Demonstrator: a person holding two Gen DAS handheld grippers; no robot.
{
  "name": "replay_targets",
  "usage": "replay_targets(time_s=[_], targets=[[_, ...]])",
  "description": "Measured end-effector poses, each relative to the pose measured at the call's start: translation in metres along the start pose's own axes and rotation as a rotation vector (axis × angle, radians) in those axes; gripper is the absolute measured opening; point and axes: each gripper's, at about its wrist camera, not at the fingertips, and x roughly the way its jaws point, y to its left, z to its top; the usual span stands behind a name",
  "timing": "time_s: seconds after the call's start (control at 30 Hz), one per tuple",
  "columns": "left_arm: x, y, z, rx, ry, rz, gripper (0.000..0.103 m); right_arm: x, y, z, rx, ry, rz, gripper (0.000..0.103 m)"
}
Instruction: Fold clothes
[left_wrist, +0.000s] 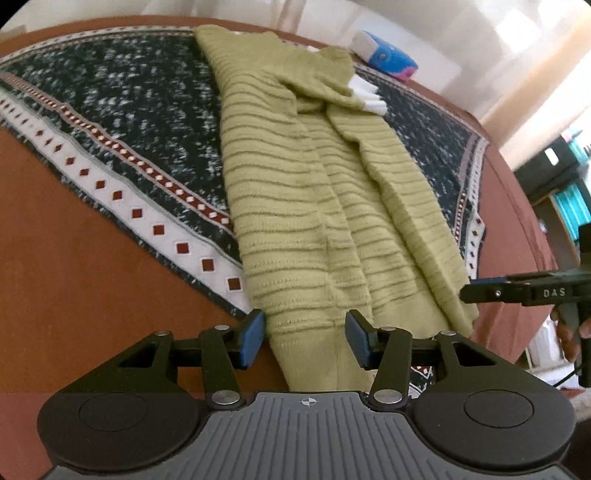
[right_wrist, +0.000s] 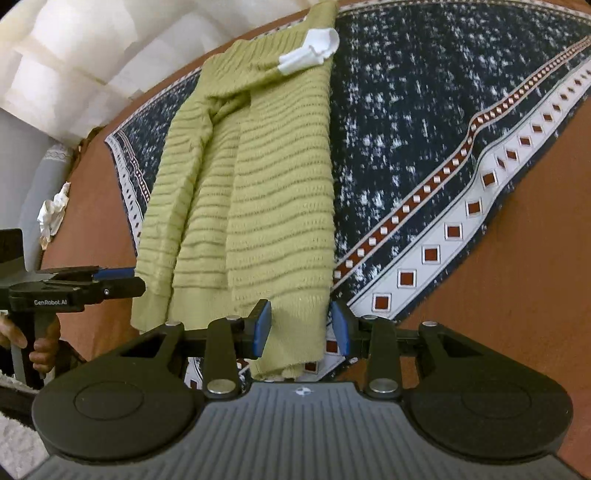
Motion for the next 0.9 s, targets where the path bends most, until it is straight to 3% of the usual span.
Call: replay_targets(time_s=[0.47, 0.6, 0.63, 0.67, 0.7, 0.73, 0.9], targets=[[-0.001, -0.009, -0.015, -0.093, -0.014, 0.013, 0.063, 0.002, -0.002, 0.0, -0.051, 0.036, 0.079, 0.041], [0.003, -0.014, -0.016, -0.077, 0.009, 0.03, 0.042, 0.003, 0.001, 0.0, -0.067, 0.055, 0.072, 0.037], [0.003, -0.014, -0.015, -0.076, 0.017, 0.035, 0.023, 0.004, 0.0, 0.0, -0.064, 0.064, 0.071, 0.024], [0.004, -0.013, -0.015, -0.077, 0.028, 0.044, 0.016, 0.006, 0.0, 0.001, -0.061, 0.072, 0.069, 0.01], [0.004, -0.012, -0.015, -0.081, 0.035, 0.044, 0.008, 0.005, -0.002, 0.001, -0.05, 0.076, 0.076, 0.01], [0.003, -0.01, -0.016, -0.091, 0.036, 0.031, 0.004, 0.004, -0.003, 0.001, -0.04, 0.08, 0.083, 0.008], [-0.013, 0.0, -0.009, -0.151, 0.032, -0.061, 0.002, -0.007, -0.006, 0.007, 0.023, 0.093, 0.169, 0.008]])
